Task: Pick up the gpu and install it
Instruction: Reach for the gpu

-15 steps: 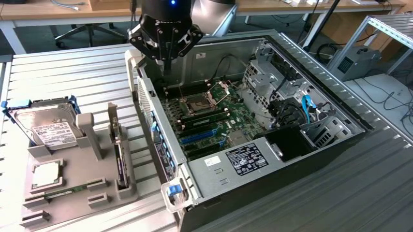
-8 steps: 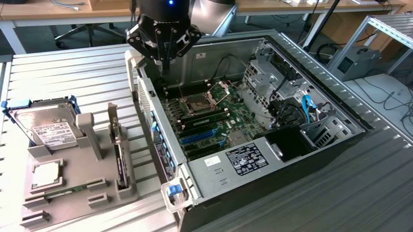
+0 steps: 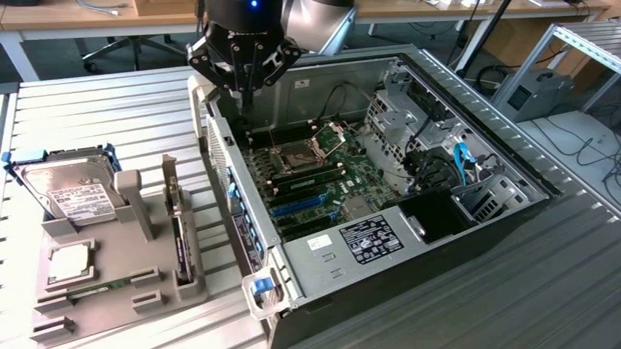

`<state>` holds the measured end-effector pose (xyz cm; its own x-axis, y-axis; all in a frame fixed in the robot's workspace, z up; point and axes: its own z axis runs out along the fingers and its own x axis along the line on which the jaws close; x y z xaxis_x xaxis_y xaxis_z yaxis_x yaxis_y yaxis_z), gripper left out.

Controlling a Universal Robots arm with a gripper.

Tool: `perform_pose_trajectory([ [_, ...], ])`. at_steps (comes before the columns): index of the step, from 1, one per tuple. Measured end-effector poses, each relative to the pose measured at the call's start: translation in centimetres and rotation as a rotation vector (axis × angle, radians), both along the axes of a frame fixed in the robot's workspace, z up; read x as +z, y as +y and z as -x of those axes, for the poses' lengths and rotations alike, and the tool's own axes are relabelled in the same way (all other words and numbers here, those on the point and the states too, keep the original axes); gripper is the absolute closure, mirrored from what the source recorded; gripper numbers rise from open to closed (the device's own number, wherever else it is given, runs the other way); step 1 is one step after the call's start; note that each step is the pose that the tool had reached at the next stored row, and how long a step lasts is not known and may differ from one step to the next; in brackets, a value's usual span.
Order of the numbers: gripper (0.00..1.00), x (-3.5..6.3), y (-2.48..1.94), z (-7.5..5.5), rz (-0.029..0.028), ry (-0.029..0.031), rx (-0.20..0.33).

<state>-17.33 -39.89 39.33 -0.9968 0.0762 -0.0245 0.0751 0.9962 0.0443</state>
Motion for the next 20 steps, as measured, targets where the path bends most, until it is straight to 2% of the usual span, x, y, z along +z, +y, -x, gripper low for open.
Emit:
perform_pose_trajectory([
  [20,0.89,0.0,0.0,0.56,0.0,0.0,0.0],
])
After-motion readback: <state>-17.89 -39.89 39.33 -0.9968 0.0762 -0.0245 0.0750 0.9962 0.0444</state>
